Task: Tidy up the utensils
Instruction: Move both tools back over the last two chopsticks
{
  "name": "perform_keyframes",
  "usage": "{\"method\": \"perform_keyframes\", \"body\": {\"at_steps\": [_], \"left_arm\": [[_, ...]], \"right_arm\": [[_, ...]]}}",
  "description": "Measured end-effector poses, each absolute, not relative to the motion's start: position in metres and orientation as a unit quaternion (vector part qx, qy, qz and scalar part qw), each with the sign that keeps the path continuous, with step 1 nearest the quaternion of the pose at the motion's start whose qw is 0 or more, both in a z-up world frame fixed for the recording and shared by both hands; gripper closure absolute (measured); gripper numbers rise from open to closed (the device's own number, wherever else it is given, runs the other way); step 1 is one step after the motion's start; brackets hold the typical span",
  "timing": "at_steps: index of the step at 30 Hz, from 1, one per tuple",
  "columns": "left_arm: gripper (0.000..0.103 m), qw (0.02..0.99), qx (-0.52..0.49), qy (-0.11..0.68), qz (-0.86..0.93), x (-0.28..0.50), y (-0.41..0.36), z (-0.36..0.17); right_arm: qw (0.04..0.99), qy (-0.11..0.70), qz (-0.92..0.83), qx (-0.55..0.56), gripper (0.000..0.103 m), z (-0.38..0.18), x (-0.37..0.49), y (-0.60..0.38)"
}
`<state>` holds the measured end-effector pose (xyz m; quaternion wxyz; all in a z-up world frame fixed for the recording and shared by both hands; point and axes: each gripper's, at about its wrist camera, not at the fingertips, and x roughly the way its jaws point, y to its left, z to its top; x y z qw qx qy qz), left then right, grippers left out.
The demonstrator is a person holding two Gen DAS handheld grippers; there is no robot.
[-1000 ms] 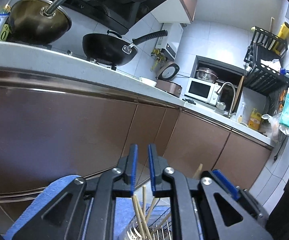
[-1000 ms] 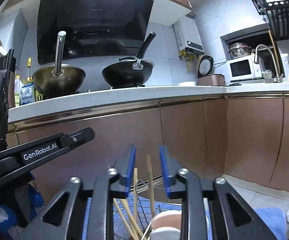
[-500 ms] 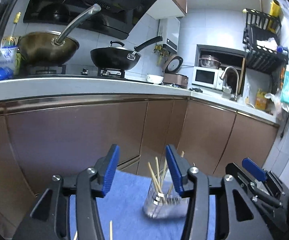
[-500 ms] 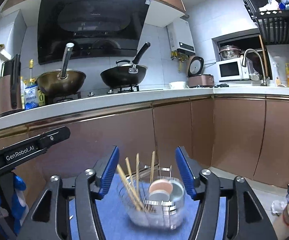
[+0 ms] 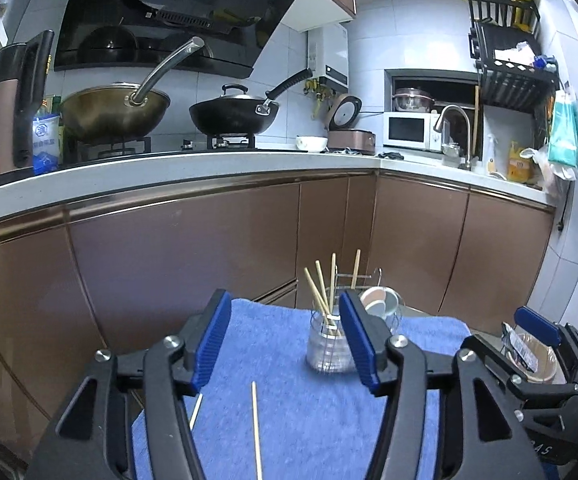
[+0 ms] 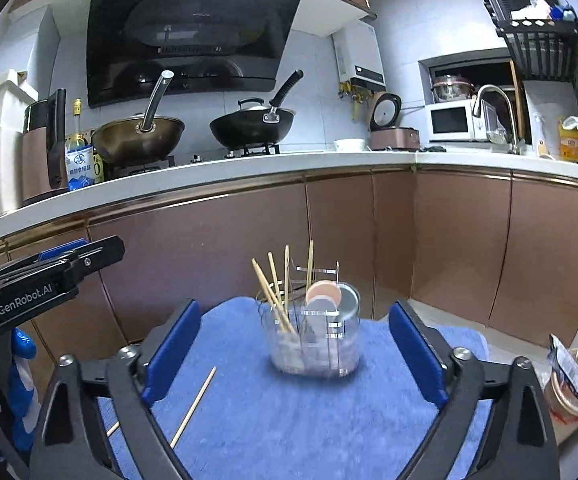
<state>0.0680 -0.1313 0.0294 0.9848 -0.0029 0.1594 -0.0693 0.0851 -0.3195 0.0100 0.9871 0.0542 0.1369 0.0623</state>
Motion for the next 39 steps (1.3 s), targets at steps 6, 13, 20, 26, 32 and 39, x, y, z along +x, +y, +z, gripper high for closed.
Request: {"method": "perform_keyframes", "body": {"at_steps": [6,13,20,26,32,39], "left_arm": [[0.048,0.984,0.001,0.165,-0.063,0.047,-0.127,0.029],[0.047,0.984,0.010,0.167,-0.059,0.029,-0.126,0.029],[0.047,0.985,0.014,0.167,-0.051,0.014,-0.121,0.030],[0.047,0.985,0.014,0.164,-0.042,0.004,-0.113,0.030],[0.047,0.986,0.015,0.162,-0.033,-0.002,-0.107,0.029],[0.047,0.986,0.013,0.165,-0.023,-0.005,-0.100,0.028]], "right_arm": [[0.986,0.146,0.054,0.061,0.000,0.007,0.068,-0.321],[0.984,0.162,0.051,0.062,0.000,0.005,0.051,-0.320],[0.983,0.171,0.045,0.052,0.000,0.003,0.036,-0.315],[0.983,0.172,0.041,0.052,0.000,0.002,0.025,-0.315],[0.984,0.171,0.039,0.045,0.000,0.003,0.017,-0.309],[0.984,0.170,0.039,0.038,0.000,0.003,0.015,-0.305]]}}
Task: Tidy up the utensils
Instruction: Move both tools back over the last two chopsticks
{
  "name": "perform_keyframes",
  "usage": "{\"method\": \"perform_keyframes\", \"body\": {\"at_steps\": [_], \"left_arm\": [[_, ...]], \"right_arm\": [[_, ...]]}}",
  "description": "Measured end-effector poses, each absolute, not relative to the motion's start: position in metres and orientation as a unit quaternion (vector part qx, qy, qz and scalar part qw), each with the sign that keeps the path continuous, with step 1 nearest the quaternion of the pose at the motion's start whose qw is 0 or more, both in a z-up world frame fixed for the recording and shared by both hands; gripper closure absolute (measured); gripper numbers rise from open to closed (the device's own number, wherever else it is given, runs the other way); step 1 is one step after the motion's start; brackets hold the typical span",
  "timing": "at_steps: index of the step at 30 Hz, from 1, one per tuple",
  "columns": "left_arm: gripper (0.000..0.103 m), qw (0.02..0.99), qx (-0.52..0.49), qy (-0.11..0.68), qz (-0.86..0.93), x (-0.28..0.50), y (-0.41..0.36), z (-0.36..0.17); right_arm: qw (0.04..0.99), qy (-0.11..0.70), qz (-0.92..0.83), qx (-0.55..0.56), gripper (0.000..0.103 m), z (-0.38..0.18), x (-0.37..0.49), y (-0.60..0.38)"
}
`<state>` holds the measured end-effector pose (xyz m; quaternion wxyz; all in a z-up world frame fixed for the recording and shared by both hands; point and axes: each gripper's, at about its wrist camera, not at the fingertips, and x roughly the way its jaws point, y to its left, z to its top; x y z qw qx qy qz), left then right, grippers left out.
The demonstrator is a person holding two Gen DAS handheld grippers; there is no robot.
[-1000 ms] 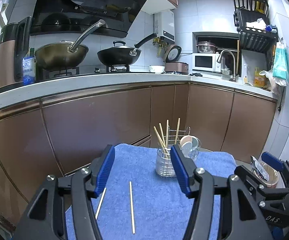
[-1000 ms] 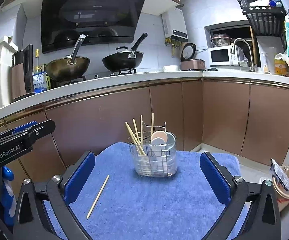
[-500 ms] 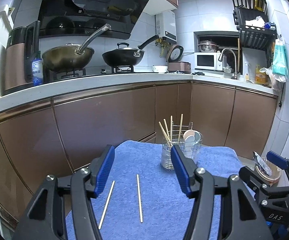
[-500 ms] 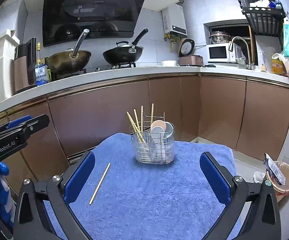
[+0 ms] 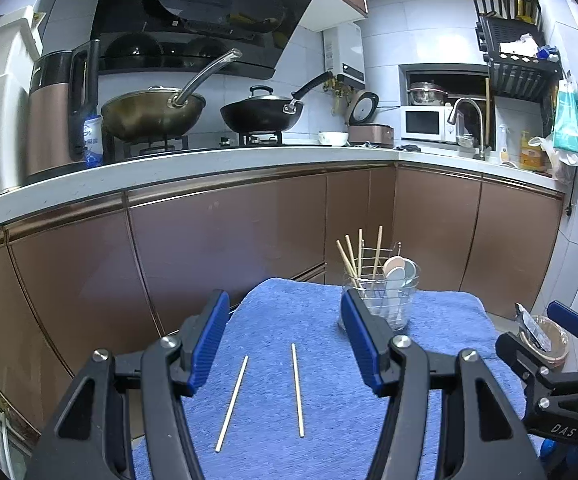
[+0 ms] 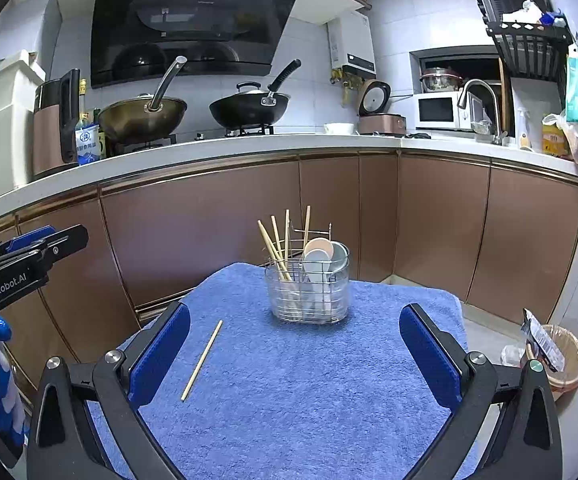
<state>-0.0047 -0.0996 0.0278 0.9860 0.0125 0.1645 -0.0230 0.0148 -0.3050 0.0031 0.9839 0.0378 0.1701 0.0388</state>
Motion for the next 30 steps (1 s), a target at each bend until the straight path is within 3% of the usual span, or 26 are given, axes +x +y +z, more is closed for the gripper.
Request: {"method": "perform_keyframes", "body": {"at_steps": [25,30], "left_arm": [[0.047,0.975,0.007,0.221,-0.025,0.031,-0.089,-0.001],[0.047,0.968,-0.005,0.250,-0.027,0.054,-0.076,-0.015]], "right_arm": [[0.975,0.209,0.070,0.028,0.001,-0.020,0.042,-0.290],[0.968,0.232,0.087,0.024,0.009,-0.027,0.059,-0.284]]}}
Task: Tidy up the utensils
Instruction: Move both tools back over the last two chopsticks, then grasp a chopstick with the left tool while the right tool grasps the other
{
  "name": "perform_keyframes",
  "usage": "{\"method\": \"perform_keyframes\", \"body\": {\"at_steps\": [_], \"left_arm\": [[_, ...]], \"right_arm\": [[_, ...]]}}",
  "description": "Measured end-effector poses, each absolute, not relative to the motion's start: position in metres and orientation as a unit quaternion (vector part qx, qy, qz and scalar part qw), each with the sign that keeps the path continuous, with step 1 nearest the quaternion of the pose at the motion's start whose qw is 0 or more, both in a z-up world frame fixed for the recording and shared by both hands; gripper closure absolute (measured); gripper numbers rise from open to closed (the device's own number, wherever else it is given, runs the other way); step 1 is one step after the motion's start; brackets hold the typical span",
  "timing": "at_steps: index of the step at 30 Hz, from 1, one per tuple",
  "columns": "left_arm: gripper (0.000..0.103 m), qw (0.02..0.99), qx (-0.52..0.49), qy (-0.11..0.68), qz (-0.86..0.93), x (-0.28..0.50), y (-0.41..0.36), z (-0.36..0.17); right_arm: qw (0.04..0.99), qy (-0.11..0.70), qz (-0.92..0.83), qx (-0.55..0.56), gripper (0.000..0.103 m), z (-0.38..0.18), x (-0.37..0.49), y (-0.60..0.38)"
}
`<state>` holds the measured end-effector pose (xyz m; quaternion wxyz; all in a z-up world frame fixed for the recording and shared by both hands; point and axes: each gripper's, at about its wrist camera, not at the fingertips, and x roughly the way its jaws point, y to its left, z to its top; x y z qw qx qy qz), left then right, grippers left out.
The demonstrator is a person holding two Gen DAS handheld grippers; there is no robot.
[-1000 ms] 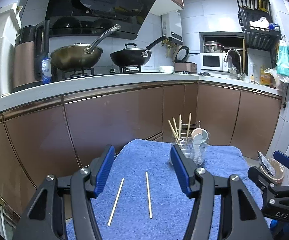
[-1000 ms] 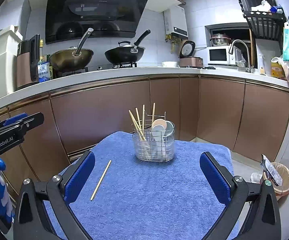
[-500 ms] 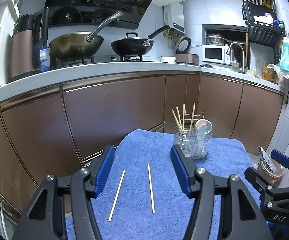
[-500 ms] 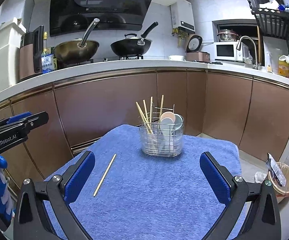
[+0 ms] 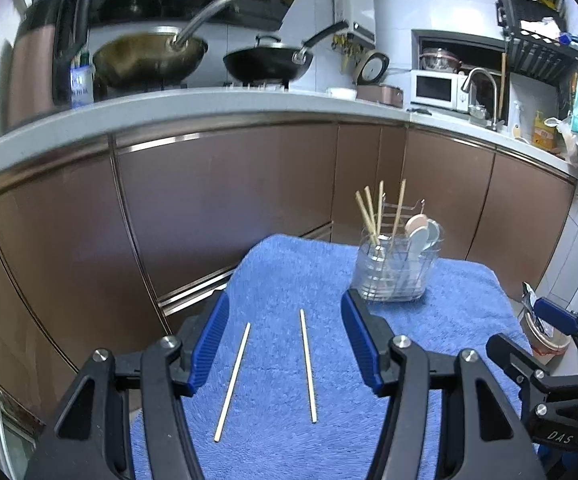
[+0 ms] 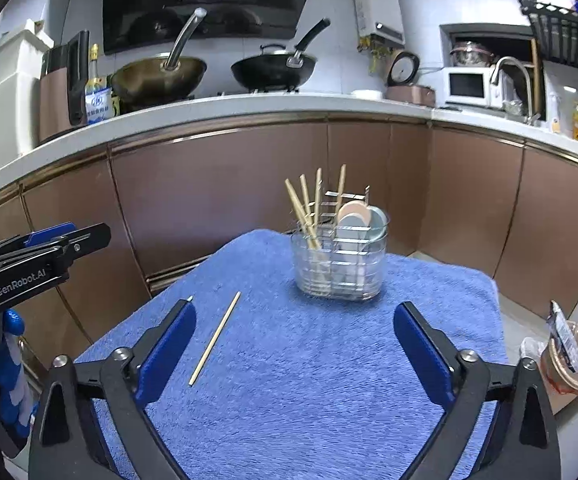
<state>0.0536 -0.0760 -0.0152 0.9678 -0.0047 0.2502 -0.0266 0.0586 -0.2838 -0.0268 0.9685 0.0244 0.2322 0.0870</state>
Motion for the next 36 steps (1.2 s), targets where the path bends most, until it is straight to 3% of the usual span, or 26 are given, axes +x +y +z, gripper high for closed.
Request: {"method": "perform_keyframes", "body": {"at_steps": [4,9,17,20,26,36], "left_arm": [[0.047,0.959,-0.019,0.281,-0.026,0.082,-0.050,-0.025],[0.047,0.943,-0.032,0.331,-0.027,0.128,-0.008,-0.039],[0.052,0.877,-0.036,0.469,-0.095,0.199,0.006,-0.108],[0.061,0.851,-0.031,0.511,-0.116,0.220,0.000,-0.131],[0.070,0.825,-0.020,0.550,-0.128,0.248,-0.004,-0.154],[0.083,0.801,0.005,0.585,-0.126,0.271,-0.012,-0.182]], "right_arm": [[0.957,0.266,0.112,0.017,0.019,-0.035,0.081,-0.273],[0.932,0.324,0.160,0.013,0.044,-0.046,0.121,-0.254],[0.857,0.455,0.240,0.022,0.074,-0.091,0.222,-0.203],[0.827,0.504,0.249,0.027,0.080,-0.113,0.264,-0.183],[0.798,0.554,0.235,-0.002,0.084,-0.140,0.314,-0.151],[0.785,0.584,0.200,-0.040,0.092,-0.166,0.330,-0.135]]}}
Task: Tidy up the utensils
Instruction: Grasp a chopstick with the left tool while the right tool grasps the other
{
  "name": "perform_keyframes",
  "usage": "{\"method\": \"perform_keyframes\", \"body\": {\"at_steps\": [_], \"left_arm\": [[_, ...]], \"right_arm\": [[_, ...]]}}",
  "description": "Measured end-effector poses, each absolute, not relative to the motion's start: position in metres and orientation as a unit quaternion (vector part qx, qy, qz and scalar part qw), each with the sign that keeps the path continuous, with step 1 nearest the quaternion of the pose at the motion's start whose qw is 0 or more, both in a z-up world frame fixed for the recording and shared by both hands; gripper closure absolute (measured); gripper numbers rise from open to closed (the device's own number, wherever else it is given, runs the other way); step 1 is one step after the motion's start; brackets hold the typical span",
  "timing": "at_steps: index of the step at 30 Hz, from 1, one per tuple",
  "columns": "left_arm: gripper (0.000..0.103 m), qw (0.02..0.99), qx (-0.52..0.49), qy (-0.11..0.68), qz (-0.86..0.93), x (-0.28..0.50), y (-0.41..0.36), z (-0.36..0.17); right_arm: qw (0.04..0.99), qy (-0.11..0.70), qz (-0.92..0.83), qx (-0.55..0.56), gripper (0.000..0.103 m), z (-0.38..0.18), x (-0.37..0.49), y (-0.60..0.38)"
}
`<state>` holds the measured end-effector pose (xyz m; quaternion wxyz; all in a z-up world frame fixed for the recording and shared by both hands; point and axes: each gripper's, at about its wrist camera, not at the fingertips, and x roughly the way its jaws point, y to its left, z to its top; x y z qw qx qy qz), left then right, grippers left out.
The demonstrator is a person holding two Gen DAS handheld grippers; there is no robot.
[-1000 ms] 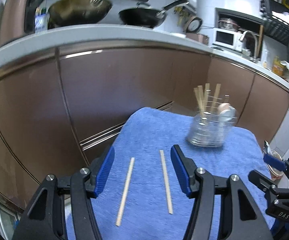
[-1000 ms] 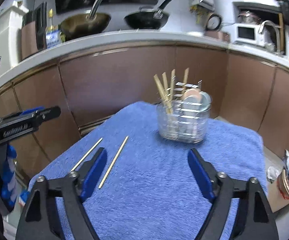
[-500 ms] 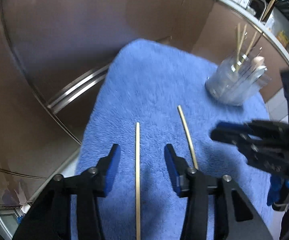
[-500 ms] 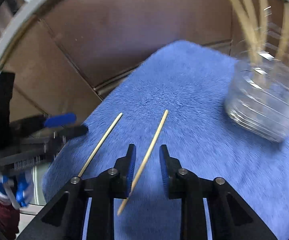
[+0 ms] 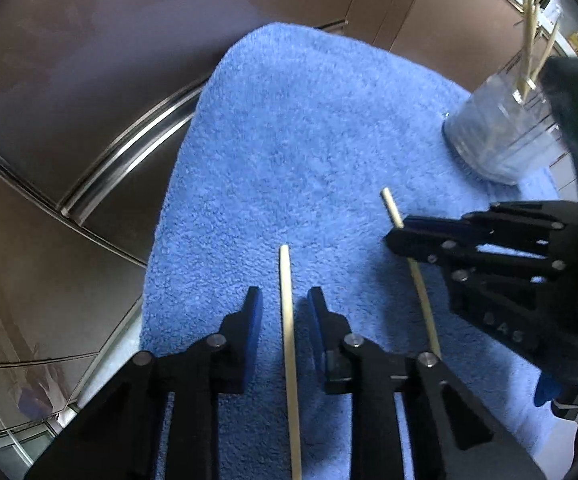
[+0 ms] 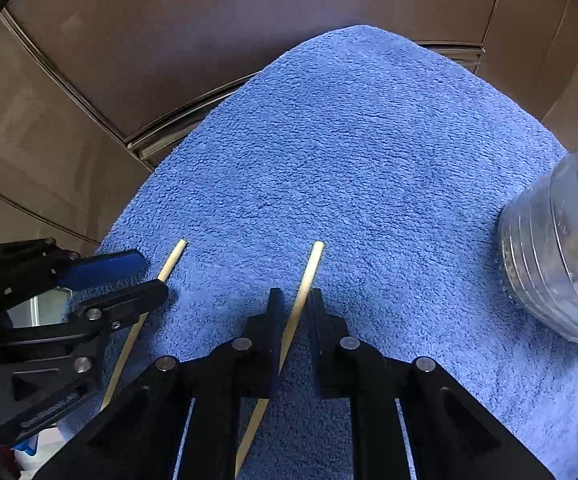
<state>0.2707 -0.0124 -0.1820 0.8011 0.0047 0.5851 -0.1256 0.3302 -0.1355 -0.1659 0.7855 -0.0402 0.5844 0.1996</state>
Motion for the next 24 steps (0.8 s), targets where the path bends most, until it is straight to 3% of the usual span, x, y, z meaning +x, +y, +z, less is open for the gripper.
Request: {"method": "perform_keyframes", "body": {"at_steps": [3,7,15,24], "left_arm": [[0.086,0.803,0.014,0.583,-0.121,0.269,-0.015,-0.185],[0.098,0.807,0.023,0.581,-0.109,0.269,-0.019,-0.185],[0.098,0.831,0.014,0.548,-0.101,0.253,-0.017,-0.168],[0.098,0.870,-0.004,0.481,-0.105,0.206,-0.015,-0.116]], "right_arm": [[0.786,0.584,0.197,-0.045,0.093,-0.166,0.328,-0.136],[0.788,0.583,0.193,-0.040,0.094,-0.167,0.328,-0.136],[0.800,0.568,0.192,-0.014,0.098,-0.157,0.319,-0.137],[0.841,0.499,0.209,0.008,0.098,-0.104,0.269,-0.165]]}}
